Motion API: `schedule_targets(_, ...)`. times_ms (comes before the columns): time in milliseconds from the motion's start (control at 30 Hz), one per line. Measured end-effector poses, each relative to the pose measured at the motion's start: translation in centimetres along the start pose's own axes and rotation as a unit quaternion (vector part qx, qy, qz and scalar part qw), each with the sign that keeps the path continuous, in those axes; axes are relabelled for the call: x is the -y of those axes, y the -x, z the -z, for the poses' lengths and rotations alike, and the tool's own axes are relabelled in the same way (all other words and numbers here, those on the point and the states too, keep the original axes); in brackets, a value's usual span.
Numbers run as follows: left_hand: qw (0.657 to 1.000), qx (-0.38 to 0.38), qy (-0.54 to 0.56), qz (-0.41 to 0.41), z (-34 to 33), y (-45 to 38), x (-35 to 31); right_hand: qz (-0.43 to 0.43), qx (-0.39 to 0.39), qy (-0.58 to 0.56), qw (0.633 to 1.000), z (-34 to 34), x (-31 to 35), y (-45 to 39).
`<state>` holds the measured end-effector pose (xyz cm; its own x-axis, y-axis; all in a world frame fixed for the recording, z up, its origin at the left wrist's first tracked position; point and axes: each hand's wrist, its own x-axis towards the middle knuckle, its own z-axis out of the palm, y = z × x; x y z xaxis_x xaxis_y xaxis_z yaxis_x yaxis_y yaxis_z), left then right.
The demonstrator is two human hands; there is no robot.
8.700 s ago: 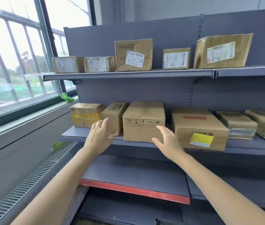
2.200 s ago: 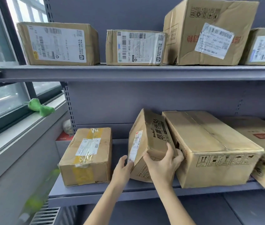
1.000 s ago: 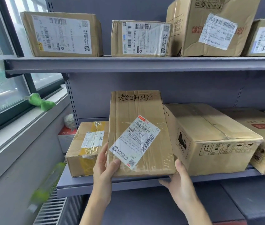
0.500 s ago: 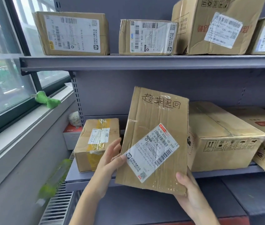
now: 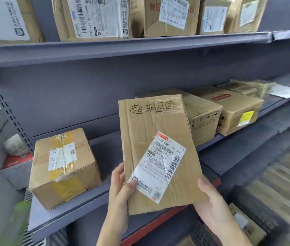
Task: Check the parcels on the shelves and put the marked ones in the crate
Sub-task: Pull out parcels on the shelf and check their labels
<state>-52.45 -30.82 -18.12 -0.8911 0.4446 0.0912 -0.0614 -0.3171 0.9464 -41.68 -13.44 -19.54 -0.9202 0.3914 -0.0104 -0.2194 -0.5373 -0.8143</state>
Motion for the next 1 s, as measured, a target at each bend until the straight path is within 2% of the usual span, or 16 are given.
schedule_targets(167, 1.0, 0.016, 0.016, 0.009, -1.6, 1.2, 0.7, 0.035, -0.023, 0.041, 0.998, 0.9, 1.5, 2.0)
schedule_targets(433, 1.0, 0.022, 0.008, 0.01, -6.0, 4.6, 1.6, 0.058, -0.031, 0.036, 0.997, 3.7, 3.1, 6.3)
schedule_targets(667, 0.997, 0.058, 0.004, 0.056, -15.4, 10.0, 5.0, 0.079, -0.102, 0.068, 0.989, 11.4, 7.3, 14.1)
schedule_targets(900, 0.983, 0.132, -0.016, 0.126, -26.7, 16.5, 10.5, 0.099, -0.173, 0.055, 0.978, 21.1, 12.5, 24.1)
schedule_targets(1000, 0.98, 0.147, -0.021, 0.132, -30.6, 18.2, 11.9, 0.086, -0.212, 0.038, 0.973, 24.6, 13.6, 26.8)
